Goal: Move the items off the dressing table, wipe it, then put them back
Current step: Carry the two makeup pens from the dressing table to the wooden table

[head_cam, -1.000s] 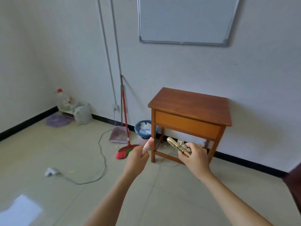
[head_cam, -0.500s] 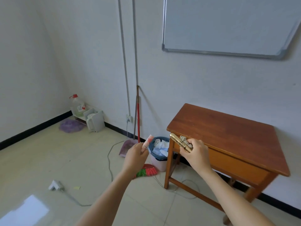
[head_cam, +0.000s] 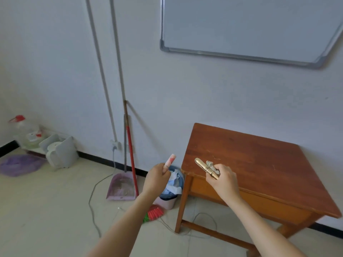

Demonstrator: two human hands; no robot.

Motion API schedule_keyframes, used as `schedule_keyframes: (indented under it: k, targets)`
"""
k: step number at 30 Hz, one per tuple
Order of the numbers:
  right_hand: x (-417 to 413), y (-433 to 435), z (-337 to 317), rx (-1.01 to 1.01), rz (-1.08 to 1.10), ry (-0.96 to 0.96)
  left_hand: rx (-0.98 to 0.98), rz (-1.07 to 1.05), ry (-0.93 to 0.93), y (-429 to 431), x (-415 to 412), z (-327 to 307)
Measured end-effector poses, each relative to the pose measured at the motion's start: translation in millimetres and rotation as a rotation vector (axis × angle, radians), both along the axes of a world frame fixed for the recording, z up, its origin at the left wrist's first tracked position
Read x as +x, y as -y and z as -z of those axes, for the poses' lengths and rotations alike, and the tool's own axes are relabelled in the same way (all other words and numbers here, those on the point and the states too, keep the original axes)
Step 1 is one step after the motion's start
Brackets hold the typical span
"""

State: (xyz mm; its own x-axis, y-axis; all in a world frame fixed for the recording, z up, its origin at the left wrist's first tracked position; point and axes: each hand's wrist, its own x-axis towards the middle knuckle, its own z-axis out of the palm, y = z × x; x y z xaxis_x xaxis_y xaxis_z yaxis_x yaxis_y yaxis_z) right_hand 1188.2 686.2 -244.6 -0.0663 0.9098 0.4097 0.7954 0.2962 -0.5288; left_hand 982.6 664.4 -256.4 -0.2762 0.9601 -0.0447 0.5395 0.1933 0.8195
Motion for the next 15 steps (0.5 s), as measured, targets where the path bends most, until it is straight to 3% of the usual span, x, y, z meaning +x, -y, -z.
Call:
schedule_keyframes:
  k: [9, 15]
  targets:
    - [29, -48, 21, -0.106, 0.262, -0.003, -0.069, 0.237, -0.036, -105, 33, 34]
    - [75, -113, 41, -0.171, 0.348, -0.079, -0.122, 0.323, -0.158, -188, 75, 51]
